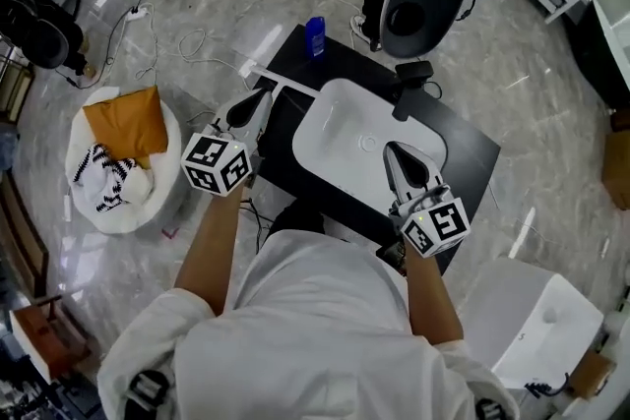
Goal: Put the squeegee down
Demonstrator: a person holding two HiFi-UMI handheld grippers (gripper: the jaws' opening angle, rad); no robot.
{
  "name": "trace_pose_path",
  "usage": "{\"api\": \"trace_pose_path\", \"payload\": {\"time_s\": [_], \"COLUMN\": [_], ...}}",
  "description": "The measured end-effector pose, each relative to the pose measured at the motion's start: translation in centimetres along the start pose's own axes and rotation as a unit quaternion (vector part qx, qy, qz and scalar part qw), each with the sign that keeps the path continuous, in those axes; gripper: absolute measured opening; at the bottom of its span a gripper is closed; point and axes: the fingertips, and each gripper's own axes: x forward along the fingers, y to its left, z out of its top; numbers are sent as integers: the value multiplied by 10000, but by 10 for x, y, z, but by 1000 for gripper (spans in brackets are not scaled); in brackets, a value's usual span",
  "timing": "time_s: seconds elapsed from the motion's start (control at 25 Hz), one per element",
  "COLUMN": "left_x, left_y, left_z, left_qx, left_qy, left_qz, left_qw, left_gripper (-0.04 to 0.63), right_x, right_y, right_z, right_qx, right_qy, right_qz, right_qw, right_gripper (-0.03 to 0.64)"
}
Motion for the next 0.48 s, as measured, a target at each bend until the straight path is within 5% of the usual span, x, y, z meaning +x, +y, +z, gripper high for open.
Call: {"api": "trace_pose_path", "payload": {"time_s": [0.2,0.48], "left_x": [-45,-132], "left_y": [-59,-168], "left_z": [40,26], "left_qx": [-207,-432], "left_qy": [-883,-1202], "left_qz": [-646,-1527], "left_qw": [9938,9800], "left_gripper": [15,15], "right_x": [-41,-121], "right_y": [31,93], "right_z": [35,41], "right_qx": [-527,-591], "right_qy": [-449,-735], "right_qz": [122,491], "right_qw": [9975,9943], "right_gripper": [15,15]}}
